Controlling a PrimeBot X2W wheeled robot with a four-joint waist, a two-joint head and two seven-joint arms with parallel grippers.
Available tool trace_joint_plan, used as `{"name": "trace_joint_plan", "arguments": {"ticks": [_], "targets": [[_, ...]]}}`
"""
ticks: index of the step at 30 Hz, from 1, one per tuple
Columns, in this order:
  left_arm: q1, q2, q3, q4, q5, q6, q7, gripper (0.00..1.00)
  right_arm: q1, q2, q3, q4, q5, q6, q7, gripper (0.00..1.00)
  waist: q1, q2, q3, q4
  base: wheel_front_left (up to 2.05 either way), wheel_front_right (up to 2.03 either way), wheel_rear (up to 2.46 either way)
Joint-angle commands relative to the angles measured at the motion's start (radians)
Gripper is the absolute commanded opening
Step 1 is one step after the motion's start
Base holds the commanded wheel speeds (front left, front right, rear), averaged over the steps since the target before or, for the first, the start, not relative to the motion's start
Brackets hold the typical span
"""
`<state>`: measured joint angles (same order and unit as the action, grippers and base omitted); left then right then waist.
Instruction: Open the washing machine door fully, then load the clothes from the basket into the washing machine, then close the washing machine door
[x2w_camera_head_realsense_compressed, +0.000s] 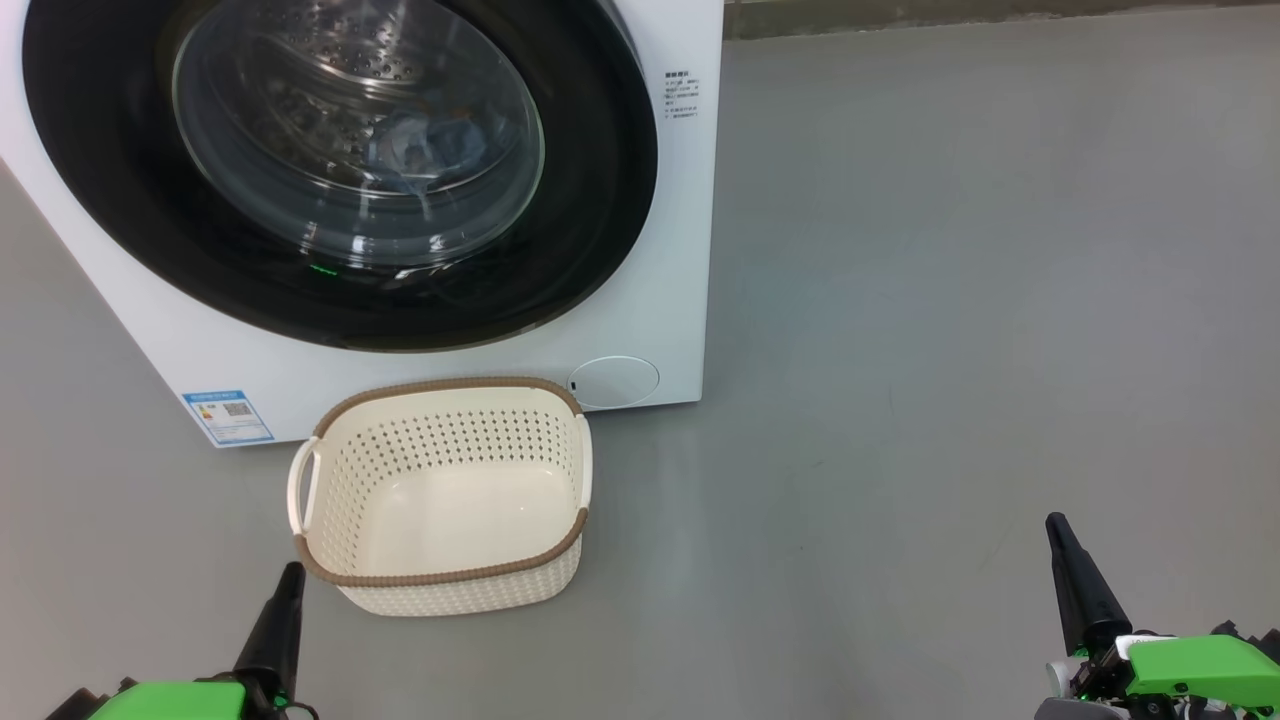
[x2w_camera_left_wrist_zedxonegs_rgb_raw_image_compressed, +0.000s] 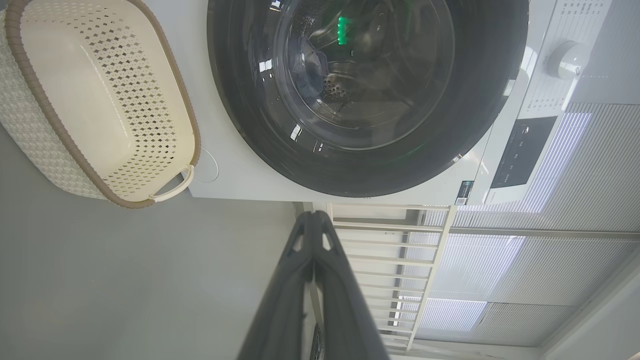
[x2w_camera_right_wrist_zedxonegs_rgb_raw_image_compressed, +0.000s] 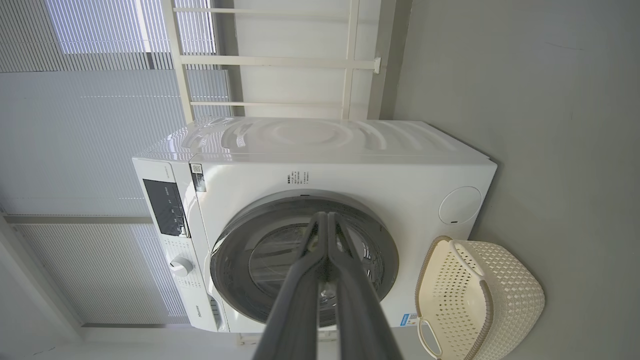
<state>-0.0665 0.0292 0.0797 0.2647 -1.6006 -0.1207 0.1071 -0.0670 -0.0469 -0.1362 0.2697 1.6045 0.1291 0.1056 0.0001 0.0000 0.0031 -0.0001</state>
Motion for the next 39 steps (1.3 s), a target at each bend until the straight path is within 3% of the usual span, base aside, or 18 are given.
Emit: {"name": "trace_joint_plan", "arguments": {"ticks": [1,39], "targets": [[-0.042,0.021,0.034,-0.019,-0.008,-0.010,0.006,0.00,-0.041,-0.003,0.022,-0.025,0.004,0.002,0.008,0.00,0.0000,0.0000,0.000,0.000,0.00,0.00,0.00],[-0.042,0.021,0.034,-0.019,-0.008,-0.010,0.006,0.00,-0.041,-0.003,0.022,-0.025,0.004,0.002,0.008,0.00,0.0000,0.0000,0.000,0.000,0.00,0.00,0.00]]}}
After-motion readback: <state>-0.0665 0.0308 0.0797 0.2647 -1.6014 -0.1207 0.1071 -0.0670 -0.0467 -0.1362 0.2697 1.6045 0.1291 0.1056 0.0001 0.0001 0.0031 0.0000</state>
